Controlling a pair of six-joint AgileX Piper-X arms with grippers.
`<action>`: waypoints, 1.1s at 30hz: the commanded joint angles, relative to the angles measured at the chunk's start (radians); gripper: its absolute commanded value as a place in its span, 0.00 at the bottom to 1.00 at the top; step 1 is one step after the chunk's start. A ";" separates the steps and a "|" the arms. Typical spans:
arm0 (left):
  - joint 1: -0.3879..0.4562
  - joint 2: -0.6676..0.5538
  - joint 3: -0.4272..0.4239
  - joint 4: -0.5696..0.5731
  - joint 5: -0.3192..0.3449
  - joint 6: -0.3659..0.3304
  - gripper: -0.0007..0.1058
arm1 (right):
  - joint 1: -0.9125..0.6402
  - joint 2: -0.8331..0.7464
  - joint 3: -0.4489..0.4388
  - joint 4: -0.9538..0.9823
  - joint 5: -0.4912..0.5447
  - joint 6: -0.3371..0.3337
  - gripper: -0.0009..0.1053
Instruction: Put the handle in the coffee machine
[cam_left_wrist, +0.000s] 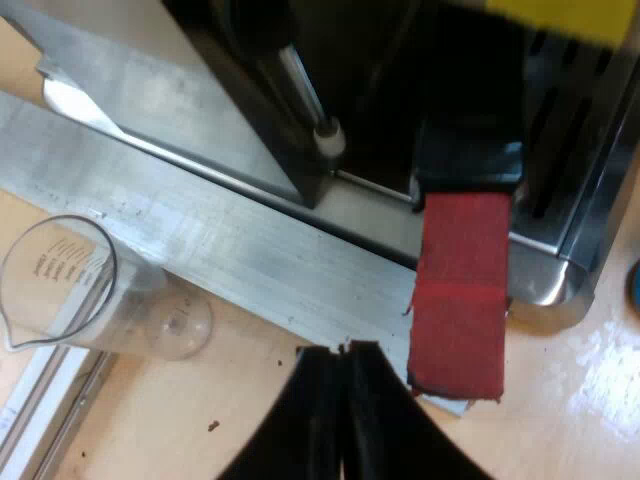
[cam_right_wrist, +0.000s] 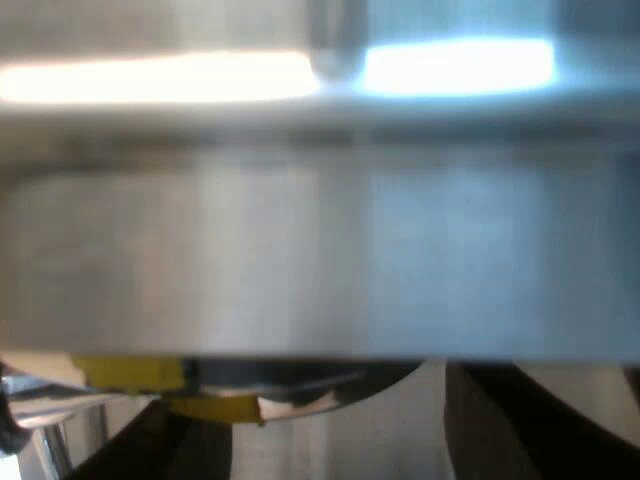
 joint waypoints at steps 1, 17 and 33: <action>-0.014 0.017 -0.004 -0.020 -0.028 0.010 0.02 | -0.012 -0.026 -0.021 -0.096 0.032 0.003 0.48; -0.091 0.066 -0.004 0.024 -0.072 0.057 0.02 | -0.012 -0.026 -0.021 -0.096 0.030 0.003 0.48; -0.091 0.066 -0.004 0.236 0.060 0.175 0.02 | -0.012 -0.026 -0.021 -0.096 0.030 0.002 0.48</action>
